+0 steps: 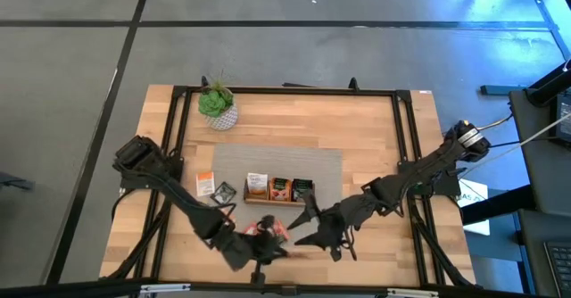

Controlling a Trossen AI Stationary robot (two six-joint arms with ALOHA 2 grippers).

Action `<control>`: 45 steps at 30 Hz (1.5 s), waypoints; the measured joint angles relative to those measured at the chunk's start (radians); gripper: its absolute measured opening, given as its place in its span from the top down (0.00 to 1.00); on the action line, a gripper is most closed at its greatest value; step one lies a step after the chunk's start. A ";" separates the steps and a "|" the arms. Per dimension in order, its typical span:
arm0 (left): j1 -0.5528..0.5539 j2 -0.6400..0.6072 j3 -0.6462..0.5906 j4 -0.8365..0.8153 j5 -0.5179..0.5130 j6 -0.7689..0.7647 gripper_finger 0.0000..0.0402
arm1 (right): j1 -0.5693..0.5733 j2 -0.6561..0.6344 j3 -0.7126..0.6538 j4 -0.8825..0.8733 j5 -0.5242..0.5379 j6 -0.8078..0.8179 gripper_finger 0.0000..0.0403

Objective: Pick & Place Tea
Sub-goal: Put the orange tea bag into the middle section of the wooden organizer

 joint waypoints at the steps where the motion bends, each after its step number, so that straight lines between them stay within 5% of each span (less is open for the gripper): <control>1: -0.016 -0.010 0.000 -0.025 -0.074 -0.005 0.99 | 0.001 -0.003 0.000 -0.012 -0.002 0.014 0.49; 10: -0.102 -0.029 0.000 -0.124 -0.455 -0.017 0.99 | 0.004 0.000 0.000 -0.131 -0.056 0.112 0.49; 16: -0.104 -0.029 0.000 -0.202 -0.489 -0.110 0.99 | 0.001 0.000 0.000 -0.131 -0.062 0.284 0.49; 20: -0.095 -0.031 0.000 -0.201 -0.538 -0.111 0.99 | -0.008 0.000 0.000 -0.132 0.051 0.355 0.49; 27: -0.024 0.003 0.000 -0.148 -0.299 -0.160 0.99 | -0.006 -0.037 0.000 -0.129 0.208 0.257 0.49; 35: 0.084 0.128 -0.001 0.370 0.278 0.195 0.99 | -0.005 -0.078 0.000 -0.112 0.210 0.168 0.49; 41: 0.106 -0.036 -0.124 0.392 0.234 0.310 0.99 | 0.002 -0.078 0.000 -0.185 0.210 0.193 0.49; 45: 0.067 -0.190 -0.378 0.671 0.138 0.316 0.99 | 0.011 -0.078 0.000 -0.236 0.223 0.223 0.49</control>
